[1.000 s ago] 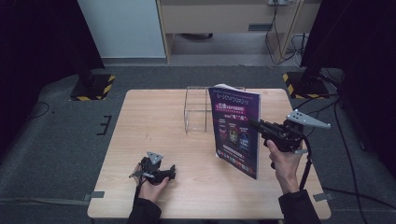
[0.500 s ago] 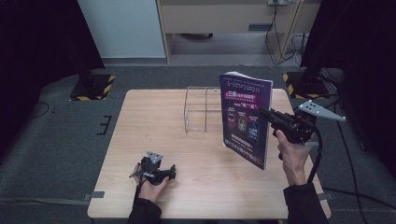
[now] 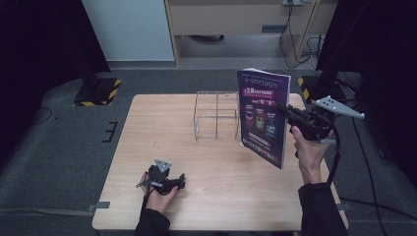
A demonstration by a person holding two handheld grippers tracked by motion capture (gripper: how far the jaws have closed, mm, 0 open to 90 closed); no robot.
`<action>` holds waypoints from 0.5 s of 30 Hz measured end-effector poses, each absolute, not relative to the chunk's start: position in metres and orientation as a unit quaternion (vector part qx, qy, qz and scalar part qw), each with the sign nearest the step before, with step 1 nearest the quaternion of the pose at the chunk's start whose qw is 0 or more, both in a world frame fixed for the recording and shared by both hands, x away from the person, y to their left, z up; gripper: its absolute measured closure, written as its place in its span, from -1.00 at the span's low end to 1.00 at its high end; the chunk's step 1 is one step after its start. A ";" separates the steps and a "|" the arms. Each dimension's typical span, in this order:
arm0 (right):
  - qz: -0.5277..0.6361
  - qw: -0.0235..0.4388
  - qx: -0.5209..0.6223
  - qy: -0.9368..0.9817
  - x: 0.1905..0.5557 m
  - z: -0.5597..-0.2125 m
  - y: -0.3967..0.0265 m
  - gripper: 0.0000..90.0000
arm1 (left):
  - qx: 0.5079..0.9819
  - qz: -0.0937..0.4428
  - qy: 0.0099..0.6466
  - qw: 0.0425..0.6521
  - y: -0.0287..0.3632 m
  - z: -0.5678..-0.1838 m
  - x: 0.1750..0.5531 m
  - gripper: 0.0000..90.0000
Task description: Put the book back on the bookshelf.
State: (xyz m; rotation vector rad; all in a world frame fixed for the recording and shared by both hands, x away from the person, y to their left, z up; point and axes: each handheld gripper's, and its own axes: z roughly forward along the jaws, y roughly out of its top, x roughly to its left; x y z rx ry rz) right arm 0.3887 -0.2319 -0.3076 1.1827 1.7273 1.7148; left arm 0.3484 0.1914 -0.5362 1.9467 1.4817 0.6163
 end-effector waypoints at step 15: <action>0.606 0.241 0.449 0.611 0.418 -0.317 -0.227 0.85 | 0.734 0.233 0.560 0.305 0.191 -0.536 0.348 -0.90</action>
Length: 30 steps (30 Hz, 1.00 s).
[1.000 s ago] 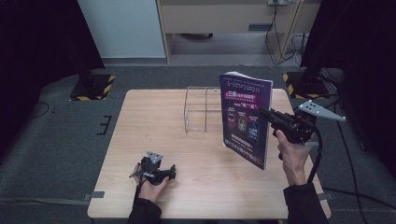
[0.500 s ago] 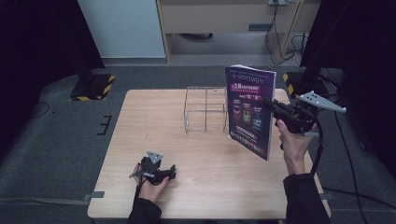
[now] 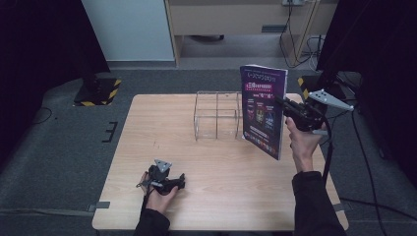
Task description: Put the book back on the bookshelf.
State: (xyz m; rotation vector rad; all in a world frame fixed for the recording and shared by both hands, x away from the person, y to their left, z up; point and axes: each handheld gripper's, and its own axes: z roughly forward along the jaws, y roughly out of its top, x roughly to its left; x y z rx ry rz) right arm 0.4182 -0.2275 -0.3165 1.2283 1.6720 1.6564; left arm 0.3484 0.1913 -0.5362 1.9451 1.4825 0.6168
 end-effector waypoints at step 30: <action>0.588 0.273 0.482 0.590 0.470 -0.359 -0.208 0.85 | 0.735 0.233 0.559 0.304 0.191 -0.536 0.348 -0.90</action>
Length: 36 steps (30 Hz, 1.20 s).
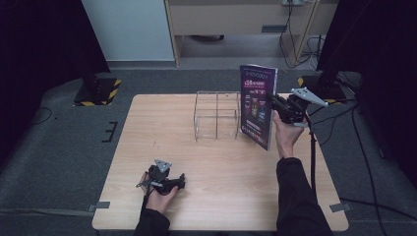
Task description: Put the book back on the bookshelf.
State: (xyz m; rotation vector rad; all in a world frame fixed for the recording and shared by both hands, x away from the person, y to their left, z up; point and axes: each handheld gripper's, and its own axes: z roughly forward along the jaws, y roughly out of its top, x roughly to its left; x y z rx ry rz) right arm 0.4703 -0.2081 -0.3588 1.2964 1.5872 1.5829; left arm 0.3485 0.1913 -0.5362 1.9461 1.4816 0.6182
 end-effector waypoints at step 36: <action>0.557 0.279 0.454 0.637 0.451 -0.380 -0.205 0.83 | 0.735 0.234 0.560 0.304 0.191 -0.536 0.348 -0.90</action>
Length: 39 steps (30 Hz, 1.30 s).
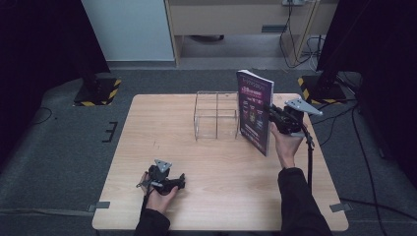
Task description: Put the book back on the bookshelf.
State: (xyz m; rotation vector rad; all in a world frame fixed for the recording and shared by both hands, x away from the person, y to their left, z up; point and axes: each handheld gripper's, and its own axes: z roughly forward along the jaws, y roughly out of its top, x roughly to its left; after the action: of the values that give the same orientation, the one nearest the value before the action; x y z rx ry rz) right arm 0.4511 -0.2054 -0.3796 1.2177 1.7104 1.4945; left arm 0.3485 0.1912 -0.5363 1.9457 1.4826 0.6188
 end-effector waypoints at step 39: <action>0.537 0.237 0.473 0.657 0.388 -0.417 -0.245 0.77 | 0.733 0.235 0.561 0.303 0.190 -0.536 0.348 -0.90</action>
State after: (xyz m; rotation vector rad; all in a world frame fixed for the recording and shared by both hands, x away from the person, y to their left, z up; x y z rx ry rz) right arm 0.3882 -0.2446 -0.4168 1.2968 1.7998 1.4717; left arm 0.3484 0.1904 -0.5363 1.9445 1.4884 0.6226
